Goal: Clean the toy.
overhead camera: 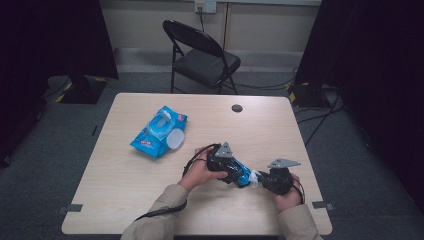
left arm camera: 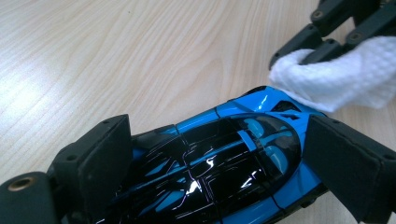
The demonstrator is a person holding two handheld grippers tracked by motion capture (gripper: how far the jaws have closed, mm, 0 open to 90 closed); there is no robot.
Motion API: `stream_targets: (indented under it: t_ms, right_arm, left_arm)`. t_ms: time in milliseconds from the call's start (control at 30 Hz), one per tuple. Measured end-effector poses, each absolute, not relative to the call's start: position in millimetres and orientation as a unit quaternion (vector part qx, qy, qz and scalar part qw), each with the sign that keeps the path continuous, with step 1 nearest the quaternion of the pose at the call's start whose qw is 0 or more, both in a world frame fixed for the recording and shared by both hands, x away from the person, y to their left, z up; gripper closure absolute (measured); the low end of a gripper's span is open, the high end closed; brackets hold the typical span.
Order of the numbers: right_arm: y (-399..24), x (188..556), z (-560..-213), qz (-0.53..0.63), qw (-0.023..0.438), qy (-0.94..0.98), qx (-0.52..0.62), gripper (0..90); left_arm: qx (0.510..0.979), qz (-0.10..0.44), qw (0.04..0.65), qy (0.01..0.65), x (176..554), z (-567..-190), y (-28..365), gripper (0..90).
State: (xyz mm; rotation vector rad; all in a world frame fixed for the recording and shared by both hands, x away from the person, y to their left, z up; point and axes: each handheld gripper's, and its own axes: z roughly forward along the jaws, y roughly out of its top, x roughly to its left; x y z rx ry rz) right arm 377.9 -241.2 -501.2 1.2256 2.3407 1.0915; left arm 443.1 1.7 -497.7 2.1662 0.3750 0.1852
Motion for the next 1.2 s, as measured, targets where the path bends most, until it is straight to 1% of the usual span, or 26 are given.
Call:
stream_targets:
  t_ms: [633, 833, 1000, 1200]
  right_arm:
    - [-231, 406, -504, 0.387, 0.147, 0.796, 0.441, 77.8]
    - [-231, 416, -503, 0.386, 0.152, 0.788, 0.455, 75.7]
    - [-237, 416, -499, 0.393, 0.156, 0.78, 0.461, 77.1]
    - [-249, 409, -485, 0.412, 0.16, 0.772, 0.457, 77.2]
  left_arm:
    - [0.876, 0.075, 0.451, 0.152, 443, -498, 2, 8.1]
    - [0.877, 0.076, 0.449, 0.151, 443, -497, 1, 8.1]
    - [0.878, 0.075, 0.449, 0.151, 443, -497, 1, 8.1]
    - [0.878, 0.074, 0.45, 0.149, 444, -497, 2, 8.2]
